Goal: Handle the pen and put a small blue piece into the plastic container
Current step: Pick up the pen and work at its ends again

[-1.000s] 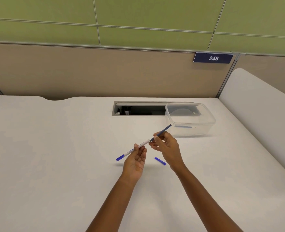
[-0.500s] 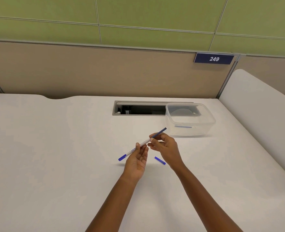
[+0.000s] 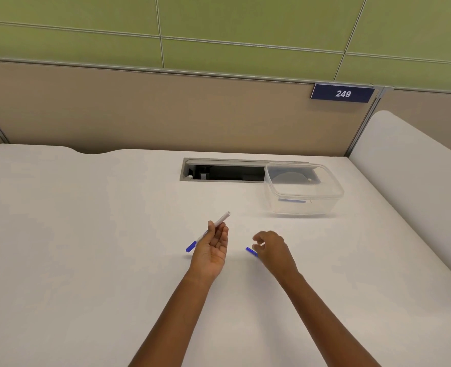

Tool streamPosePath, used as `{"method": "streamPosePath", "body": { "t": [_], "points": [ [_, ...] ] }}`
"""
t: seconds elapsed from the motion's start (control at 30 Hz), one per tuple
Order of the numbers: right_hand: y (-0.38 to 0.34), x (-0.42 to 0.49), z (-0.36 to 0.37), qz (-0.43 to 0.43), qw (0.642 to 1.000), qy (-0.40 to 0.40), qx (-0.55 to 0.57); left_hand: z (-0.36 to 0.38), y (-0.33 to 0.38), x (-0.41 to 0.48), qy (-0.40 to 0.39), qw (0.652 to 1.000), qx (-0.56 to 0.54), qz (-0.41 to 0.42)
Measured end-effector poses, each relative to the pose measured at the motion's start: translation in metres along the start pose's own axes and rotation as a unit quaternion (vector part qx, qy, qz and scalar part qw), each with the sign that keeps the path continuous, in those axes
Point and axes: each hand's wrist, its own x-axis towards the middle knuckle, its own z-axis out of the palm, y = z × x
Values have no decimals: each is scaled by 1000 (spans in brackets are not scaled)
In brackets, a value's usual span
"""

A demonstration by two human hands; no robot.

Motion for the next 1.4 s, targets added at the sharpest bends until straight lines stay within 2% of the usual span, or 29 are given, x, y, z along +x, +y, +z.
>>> {"method": "streamPosePath", "body": {
  "t": [0.13,0.37,0.57,0.77,0.97,1.4],
  "points": [
    [17,-9,11,38,995,-37,-89,-2,2,1,8,1000,5,6],
    [21,-13,13,43,994,-12,-95,-5,2,2,11,1000,17,8],
    [9,-14,-6,61,994,55,77,-6,3,5,0,998,59,28],
    [-18,-20,-36,-14,975,101,199,-5,5,9,4,996,77,44],
    [-32,-24,-45,-68,966,139,208,-7,6,10,5,994,97,59],
    [-34,-23,-38,-94,968,134,188,-6,3,9,-9,992,111,62]
  ]
}}
